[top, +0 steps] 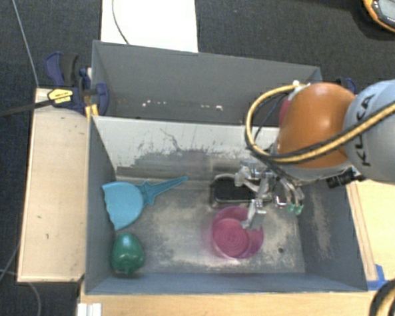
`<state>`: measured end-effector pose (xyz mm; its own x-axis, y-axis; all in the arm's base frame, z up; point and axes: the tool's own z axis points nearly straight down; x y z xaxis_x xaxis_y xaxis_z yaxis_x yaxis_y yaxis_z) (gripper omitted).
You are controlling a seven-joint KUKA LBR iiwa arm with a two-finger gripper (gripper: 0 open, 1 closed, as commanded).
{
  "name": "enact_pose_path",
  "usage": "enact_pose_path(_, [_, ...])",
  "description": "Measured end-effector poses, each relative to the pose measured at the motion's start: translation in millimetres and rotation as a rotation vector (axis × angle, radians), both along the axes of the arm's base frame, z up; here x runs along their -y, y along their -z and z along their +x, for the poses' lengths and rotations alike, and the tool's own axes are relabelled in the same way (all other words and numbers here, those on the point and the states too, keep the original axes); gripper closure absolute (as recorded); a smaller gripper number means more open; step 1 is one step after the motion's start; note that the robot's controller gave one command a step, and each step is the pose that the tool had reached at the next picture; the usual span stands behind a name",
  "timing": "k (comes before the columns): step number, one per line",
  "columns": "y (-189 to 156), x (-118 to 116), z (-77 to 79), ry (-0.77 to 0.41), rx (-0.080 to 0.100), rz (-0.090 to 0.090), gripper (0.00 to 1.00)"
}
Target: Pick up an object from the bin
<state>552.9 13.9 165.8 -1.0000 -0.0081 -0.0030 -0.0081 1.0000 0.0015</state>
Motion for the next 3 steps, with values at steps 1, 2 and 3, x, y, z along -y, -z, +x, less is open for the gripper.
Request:
enact_pose_path(1, [0, 0, 0.0, 0.0, 0.0, 0.0, 0.0])
enact_pose_path(2, [5, -1, 0.1, 0.025, 0.0, 0.0, 0.0])
enact_pose_path(3, [20, -10, -35.2, -0.24, 0.001, 0.0, 0.0])
